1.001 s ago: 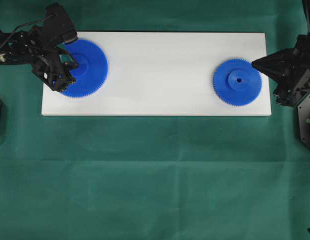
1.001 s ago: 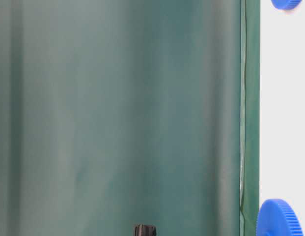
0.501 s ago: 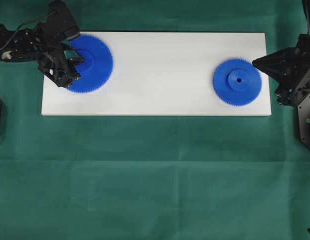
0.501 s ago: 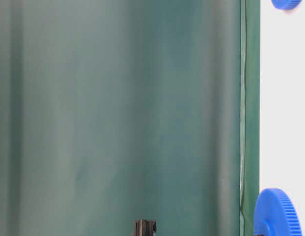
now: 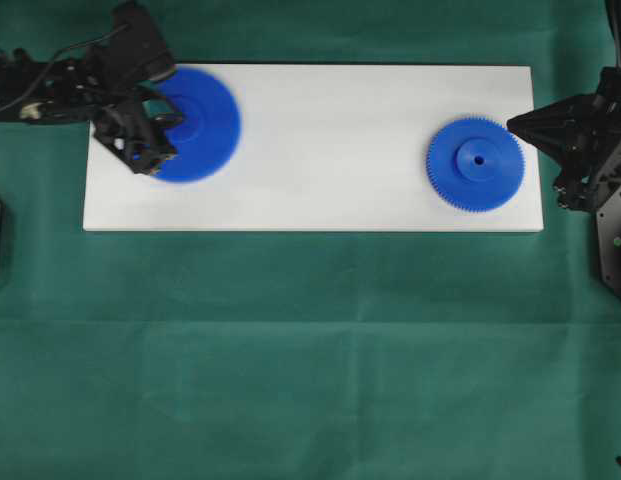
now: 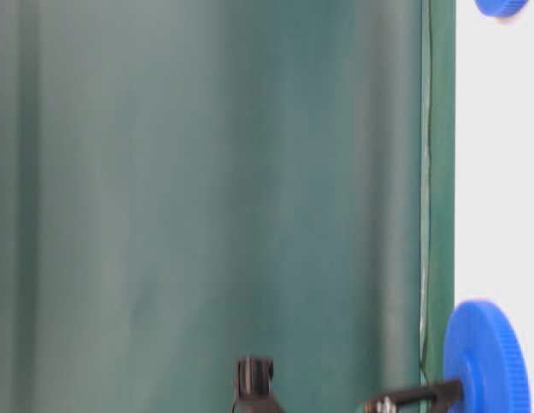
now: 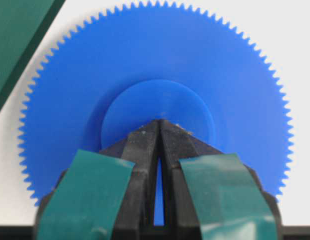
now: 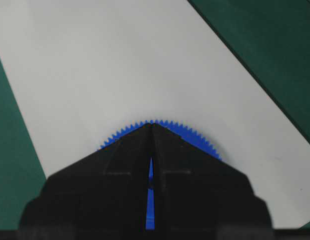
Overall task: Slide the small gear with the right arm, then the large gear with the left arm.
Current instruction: 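Slide the large blue gear right with the left gripper toward the small gear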
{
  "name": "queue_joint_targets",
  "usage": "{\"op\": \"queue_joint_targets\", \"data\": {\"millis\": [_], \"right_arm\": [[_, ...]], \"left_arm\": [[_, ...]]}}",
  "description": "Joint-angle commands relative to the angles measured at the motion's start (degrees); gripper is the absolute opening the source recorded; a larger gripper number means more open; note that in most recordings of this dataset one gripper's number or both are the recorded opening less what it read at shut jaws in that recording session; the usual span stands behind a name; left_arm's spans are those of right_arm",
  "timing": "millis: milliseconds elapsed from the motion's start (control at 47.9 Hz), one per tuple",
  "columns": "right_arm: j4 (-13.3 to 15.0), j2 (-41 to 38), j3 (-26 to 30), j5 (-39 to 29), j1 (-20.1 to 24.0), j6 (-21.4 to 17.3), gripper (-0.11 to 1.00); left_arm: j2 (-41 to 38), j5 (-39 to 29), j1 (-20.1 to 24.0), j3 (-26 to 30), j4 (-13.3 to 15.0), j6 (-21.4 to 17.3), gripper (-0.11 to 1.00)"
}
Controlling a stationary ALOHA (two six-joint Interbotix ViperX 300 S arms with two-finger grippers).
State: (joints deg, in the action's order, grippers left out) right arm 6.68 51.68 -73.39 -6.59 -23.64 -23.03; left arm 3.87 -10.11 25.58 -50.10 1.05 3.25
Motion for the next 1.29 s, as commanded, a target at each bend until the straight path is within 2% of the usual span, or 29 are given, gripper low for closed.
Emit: {"op": "queue_joint_targets", "data": {"millis": [0,396,939,1148,1273], "right_arm": [[0.2,-0.2,0.5,0.3,0.2,0.1,0.51],[0.2,0.1,0.4,0.3,0.3,0.1,0.51],[0.2,2.1,-0.4,0.5,0.3,0.3,0.51],[0.2,3.6,-0.9,0.4,0.2,0.3,0.51],[0.2,4.5,-1.1,0.3,0.2,0.3,0.51]], "left_arm": [[-4.4,-0.3,-1.5,2.3,-0.1,-0.1,0.0],[-17.8,-1.2,-6.8,20.1,-0.2,-0.3,0.0],[-29.5,-10.3,-12.2,43.9,-0.2,-0.4,0.0],[-33.6,-14.2,-13.1,50.9,-0.2,-0.5,0.0],[-33.8,-15.3,-13.3,52.0,-0.3,-0.5,0.0]]}}
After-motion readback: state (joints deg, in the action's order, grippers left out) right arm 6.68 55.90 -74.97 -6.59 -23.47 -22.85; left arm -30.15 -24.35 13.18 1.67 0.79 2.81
